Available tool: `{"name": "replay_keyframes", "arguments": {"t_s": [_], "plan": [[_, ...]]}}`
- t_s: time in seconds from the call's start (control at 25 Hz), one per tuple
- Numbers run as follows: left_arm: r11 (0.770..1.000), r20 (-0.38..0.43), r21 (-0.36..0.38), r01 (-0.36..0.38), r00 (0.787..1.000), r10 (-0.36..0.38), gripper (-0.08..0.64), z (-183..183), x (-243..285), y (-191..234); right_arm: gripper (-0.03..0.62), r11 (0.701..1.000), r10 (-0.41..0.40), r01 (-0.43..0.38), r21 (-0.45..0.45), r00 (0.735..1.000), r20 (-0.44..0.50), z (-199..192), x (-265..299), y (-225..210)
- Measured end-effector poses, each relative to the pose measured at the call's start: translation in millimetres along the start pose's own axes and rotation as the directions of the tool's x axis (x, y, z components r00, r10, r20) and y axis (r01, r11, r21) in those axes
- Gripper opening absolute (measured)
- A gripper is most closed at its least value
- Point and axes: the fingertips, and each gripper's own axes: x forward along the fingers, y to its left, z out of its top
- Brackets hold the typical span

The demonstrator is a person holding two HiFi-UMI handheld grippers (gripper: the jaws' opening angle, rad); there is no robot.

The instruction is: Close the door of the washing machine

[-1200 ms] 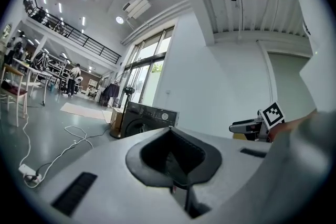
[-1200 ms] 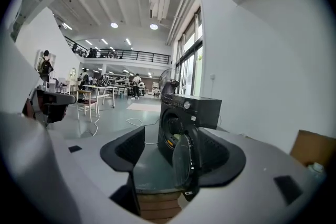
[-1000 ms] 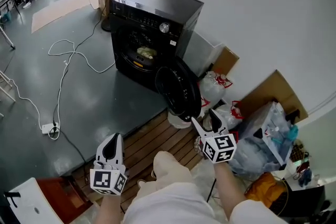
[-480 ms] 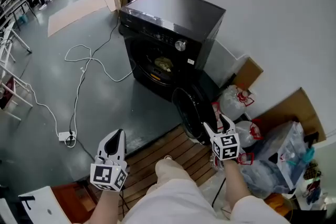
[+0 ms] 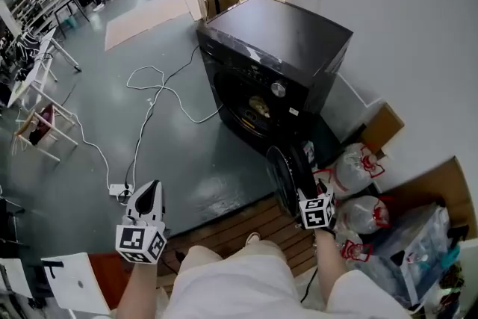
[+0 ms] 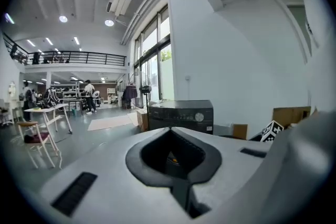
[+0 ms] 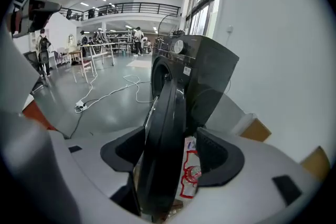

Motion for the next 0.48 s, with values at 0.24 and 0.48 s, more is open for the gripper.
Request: {"name": "replay_keyframes", "arguments": {"t_s": [0.24, 0.48], "plan": [[0.996, -0.098, 0.017, -0.090, 0.991, 0.091, 0.003, -14.5, -0.7, 24.8, 0.266, 1.000, 0.023, -0.023, 0.020, 1.000, -0.002, -5.8, 7.1, 6.3], [1.000, -0.091, 0.003, -0.026, 0.996, 0.027, 0.003, -7.0, 17.2, 2.6, 0.244, 0.999, 0.020, -0.020, 0.035, 1.000, -0.001, -8.4, 4.8, 7.9]]}}
